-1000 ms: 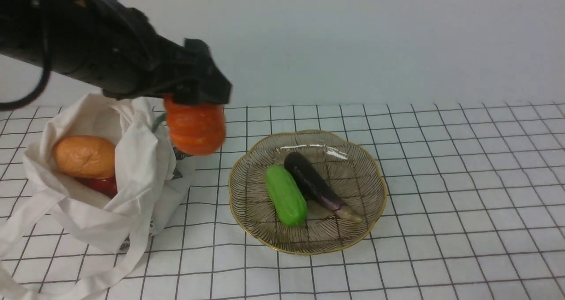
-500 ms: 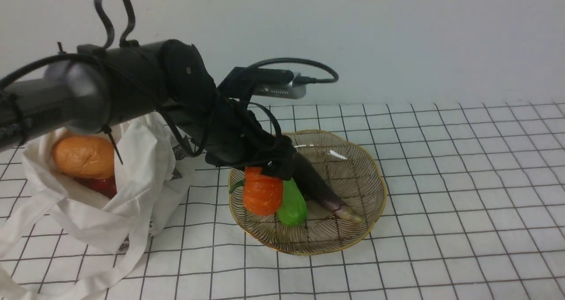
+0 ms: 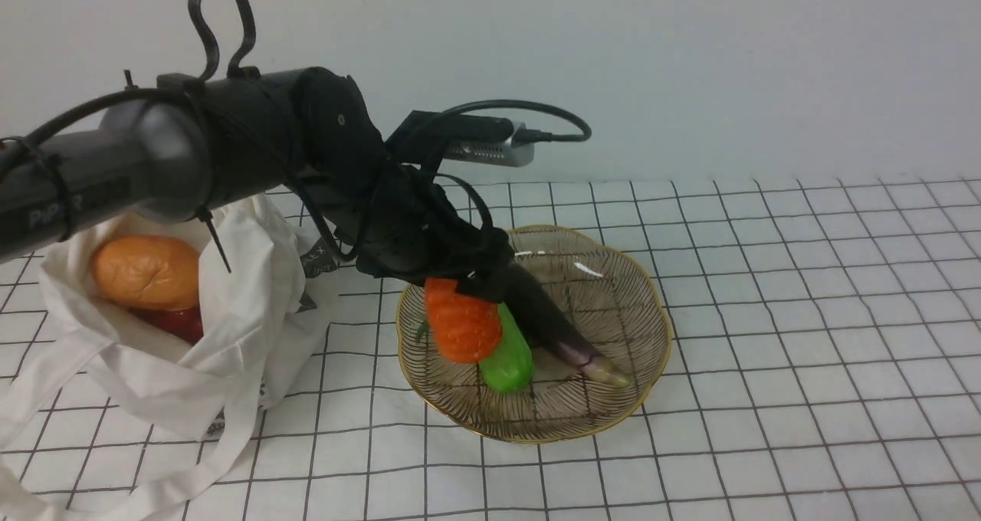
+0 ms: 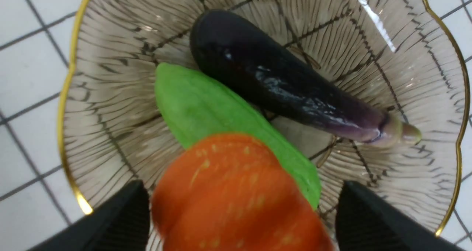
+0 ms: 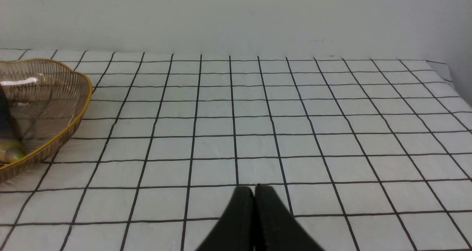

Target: Take vegetables from bag on white checkered tablecloth place on plate.

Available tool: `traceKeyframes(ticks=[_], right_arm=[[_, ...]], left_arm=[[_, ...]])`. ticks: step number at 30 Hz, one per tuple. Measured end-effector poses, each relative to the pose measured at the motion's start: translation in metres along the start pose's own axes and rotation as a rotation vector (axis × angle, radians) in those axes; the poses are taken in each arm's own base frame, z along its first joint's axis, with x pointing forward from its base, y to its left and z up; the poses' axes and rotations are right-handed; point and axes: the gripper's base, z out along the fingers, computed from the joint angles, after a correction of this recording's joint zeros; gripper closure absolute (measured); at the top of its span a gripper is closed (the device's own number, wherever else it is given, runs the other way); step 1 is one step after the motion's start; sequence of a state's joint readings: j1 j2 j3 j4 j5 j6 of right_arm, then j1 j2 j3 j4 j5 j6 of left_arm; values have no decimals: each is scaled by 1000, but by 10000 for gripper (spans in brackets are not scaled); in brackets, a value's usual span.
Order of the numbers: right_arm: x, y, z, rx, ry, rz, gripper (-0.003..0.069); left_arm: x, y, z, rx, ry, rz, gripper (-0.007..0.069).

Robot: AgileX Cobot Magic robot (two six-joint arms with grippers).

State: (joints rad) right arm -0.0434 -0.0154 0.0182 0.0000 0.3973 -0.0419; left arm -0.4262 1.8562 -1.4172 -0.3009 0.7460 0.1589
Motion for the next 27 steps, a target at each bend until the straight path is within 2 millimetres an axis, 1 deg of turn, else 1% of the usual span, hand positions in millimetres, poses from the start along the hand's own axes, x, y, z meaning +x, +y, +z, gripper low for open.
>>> traceKeyframes(ticks=[2, 7, 10, 11, 12, 13, 14, 16, 17, 18, 19, 20, 21, 22, 23, 24, 25, 26, 27], right_arm=[[0, 0, 0, 0, 0, 0, 673], [0, 0, 0, 0, 0, 0, 673], [0, 0, 0, 0, 0, 0, 673], [0, 0, 0, 0, 0, 0, 673], [0, 0, 0, 0, 0, 0, 673], [0, 0, 0, 0, 0, 0, 673], [0, 0, 0, 0, 0, 0, 673], [0, 0, 0, 0, 0, 0, 673], [0, 0, 0, 0, 0, 0, 673], [0, 0, 0, 0, 0, 0, 673], [0, 0, 0, 0, 0, 0, 673], [0, 0, 0, 0, 0, 0, 673], [0, 0, 0, 0, 0, 0, 673], [0, 0, 0, 0, 0, 0, 673], [0, 0, 0, 0, 0, 0, 673], [0, 0, 0, 0, 0, 0, 673], [0, 0, 0, 0, 0, 0, 673], [0, 0, 0, 0, 0, 0, 673], [0, 0, 0, 0, 0, 0, 673]], left_arm=[[-3, 1, -8, -19, 14, 10, 8], [-5, 1, -14, -33, 33, -23, 11], [-8, -3, -26, -30, 47, -68, 48], [-11, -5, -36, -26, 44, -78, 83], [-18, -11, -59, -21, 15, -77, 168], [-19, -13, -71, -19, -5, -72, 209], [-21, -16, -83, -17, -27, -68, 270], [-23, -23, -125, -22, -123, -39, 447], [-19, -29, -158, -26, -194, -19, 542], [-15, -32, -177, -30, -238, -8, 573], [-14, -33, -182, -29, -250, -7, 580], [-3, -39, -215, -27, -328, -2, 608], [9, -43, -243, -21, -398, -1, 621], [19, -46, -261, -16, -443, -1, 624], [33, -49, -281, -8, -501, 0, 629], [52, -52, -302, 1, -569, 2, 632], [62, -53, -308, 4, -598, 2, 632], [80, -54, -323, 12, -657, 5, 632], [99, -55, -332, 20, -708, 0, 632]])
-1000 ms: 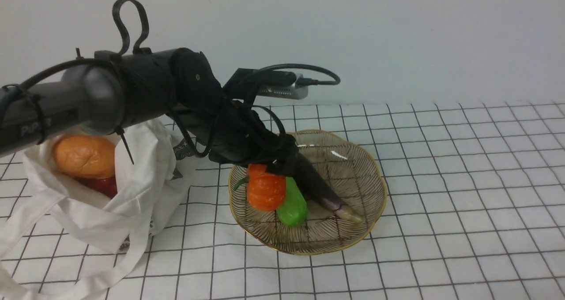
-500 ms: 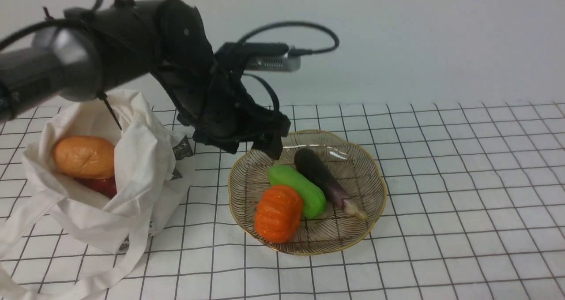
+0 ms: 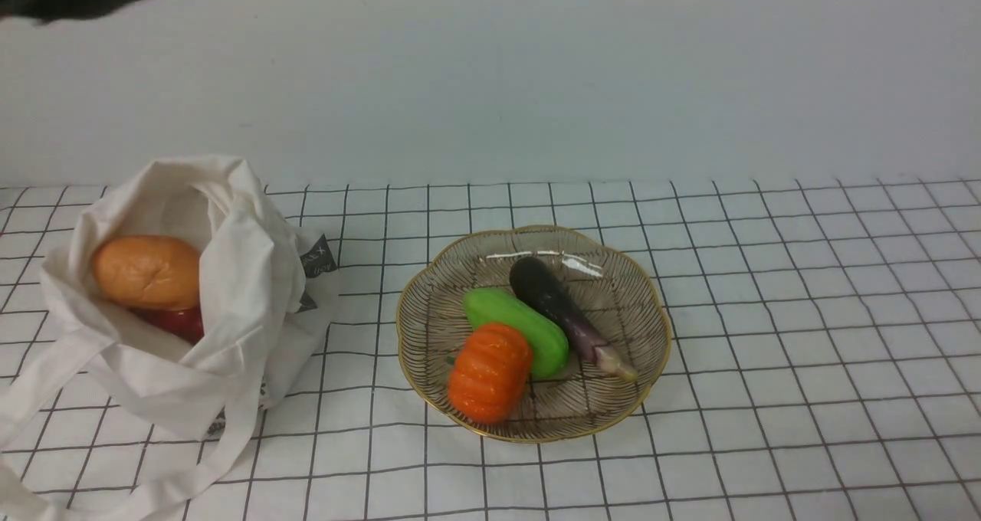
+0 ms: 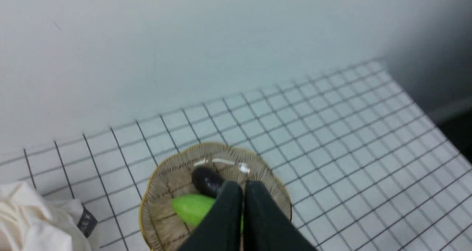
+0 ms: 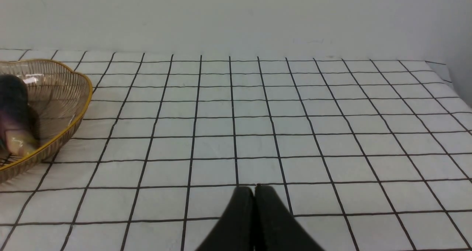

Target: Take vegetables from bag on white checkered tablecloth place on plate.

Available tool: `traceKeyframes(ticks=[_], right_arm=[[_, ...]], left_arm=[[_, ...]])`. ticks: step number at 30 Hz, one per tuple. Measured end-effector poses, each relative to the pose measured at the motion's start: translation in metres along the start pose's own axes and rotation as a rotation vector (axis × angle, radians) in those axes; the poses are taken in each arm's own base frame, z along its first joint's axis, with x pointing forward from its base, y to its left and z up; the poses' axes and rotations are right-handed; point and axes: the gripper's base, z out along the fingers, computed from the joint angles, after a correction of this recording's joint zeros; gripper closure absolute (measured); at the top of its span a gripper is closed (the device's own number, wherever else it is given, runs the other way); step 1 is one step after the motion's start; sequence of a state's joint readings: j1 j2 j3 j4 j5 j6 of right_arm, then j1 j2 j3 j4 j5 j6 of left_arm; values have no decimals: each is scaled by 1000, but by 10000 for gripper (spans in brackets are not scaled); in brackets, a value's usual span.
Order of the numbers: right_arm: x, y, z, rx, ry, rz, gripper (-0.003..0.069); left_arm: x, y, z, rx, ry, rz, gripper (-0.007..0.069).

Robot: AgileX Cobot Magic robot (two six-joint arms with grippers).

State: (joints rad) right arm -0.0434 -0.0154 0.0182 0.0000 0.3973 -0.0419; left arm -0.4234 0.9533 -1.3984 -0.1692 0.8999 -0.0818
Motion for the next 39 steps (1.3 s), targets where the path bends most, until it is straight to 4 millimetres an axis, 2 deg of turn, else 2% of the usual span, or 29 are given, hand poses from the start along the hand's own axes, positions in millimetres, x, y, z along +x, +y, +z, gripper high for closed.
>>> traceKeyframes(ticks=[2, 3, 4, 7, 9, 10, 11, 13, 16, 19, 24, 35, 39], right_arm=[[0, 0, 0, 0, 0, 0, 673], [0, 0, 0, 0, 0, 0, 673], [0, 0, 0, 0, 0, 0, 673], [0, 0, 0, 0, 0, 0, 673], [0, 0, 0, 0, 0, 0, 673], [0, 0, 0, 0, 0, 0, 673], [0, 0, 0, 0, 0, 0, 673], [0, 0, 0, 0, 0, 0, 673], [0, 0, 0, 0, 0, 0, 673], [0, 0, 0, 0, 0, 0, 673], [0, 0, 0, 0, 0, 0, 673], [0, 0, 0, 0, 0, 0, 673], [0, 0, 0, 0, 0, 0, 673]], left_arm=[[27, 1, -35, 15, -104, -39, 632], [30, 1, -37, 16, -113, -42, 632], [60, 5, -55, 26, -174, -71, 632], [103, 13, -68, 18, -201, -75, 632], [138, 21, -75, 0, -209, -60, 632], [143, 22, -73, -5, -203, -58, 632], [165, 27, -82, -14, -260, -36, 632], [181, 30, -90, -17, -345, -12, 632], [195, 33, -98, -8, -448, 8, 632], [201, 36, -94, -21, -492, 43, 632], [202, 41, -72, -65, -420, 85, 632], [200, 46, -68, -148, -408, 197, 631], [211, 51, -57, -201, -361, 223, 631]])
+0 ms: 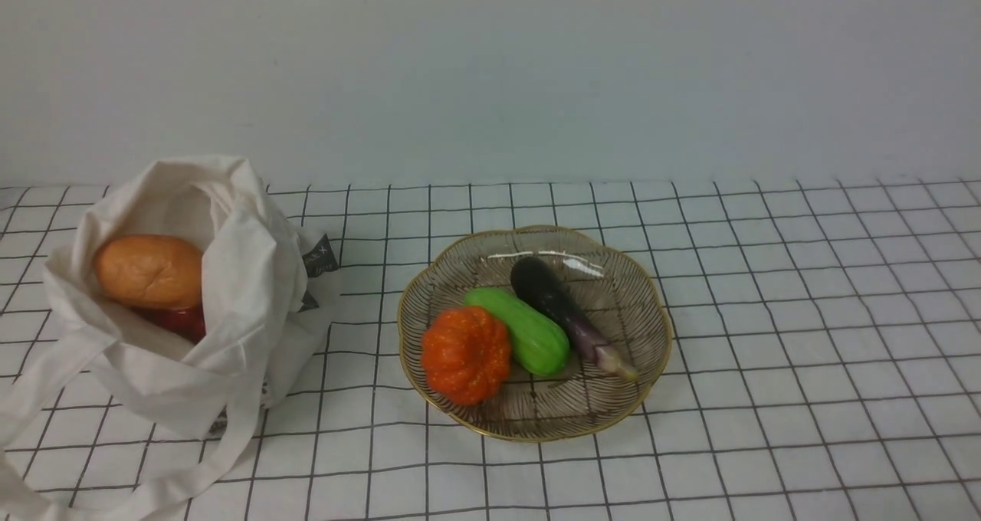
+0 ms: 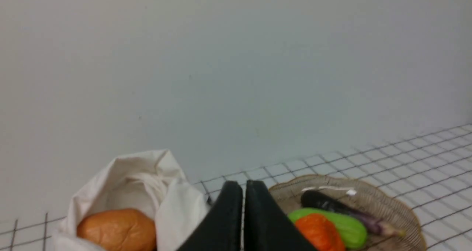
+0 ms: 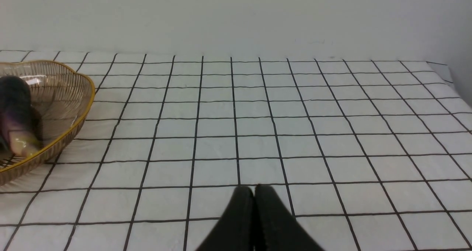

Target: Take vegetables from bag on white checkered tablecloth place on plate.

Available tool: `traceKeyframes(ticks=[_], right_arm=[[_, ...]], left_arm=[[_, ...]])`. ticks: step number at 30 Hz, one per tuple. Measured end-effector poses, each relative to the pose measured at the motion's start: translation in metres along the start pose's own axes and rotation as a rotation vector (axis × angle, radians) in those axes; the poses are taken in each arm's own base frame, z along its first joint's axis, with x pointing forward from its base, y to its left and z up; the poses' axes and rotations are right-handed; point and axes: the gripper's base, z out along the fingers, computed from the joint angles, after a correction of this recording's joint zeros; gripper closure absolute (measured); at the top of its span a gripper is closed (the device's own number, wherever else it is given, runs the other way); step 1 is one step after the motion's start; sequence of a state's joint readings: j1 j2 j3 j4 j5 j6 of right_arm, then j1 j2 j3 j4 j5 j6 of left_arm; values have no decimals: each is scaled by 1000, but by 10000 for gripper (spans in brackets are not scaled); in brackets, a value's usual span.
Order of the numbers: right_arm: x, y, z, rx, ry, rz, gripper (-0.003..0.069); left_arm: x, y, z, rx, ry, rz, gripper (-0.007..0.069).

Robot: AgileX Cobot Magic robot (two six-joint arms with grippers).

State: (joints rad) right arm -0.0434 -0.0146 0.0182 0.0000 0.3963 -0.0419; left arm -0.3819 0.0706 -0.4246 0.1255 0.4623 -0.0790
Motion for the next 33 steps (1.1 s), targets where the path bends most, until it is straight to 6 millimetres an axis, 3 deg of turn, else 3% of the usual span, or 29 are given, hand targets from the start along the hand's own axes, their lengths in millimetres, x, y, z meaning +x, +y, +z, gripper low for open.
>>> traceKeyframes(ticks=[4, 10, 14, 33], right_arm=[[0, 0, 0, 0, 0, 0, 673], [0, 0, 0, 0, 0, 0, 673], [0, 0, 0, 0, 1, 0, 673], [0, 0, 0, 0, 1, 0, 673]], left_arm=[[28, 1, 11, -73, 84, 25, 631], [102, 5, 22, -219, 251, -15, 631], [137, 5, 23, -240, 327, -26, 631], [136, 5, 23, -239, 305, -29, 631]])
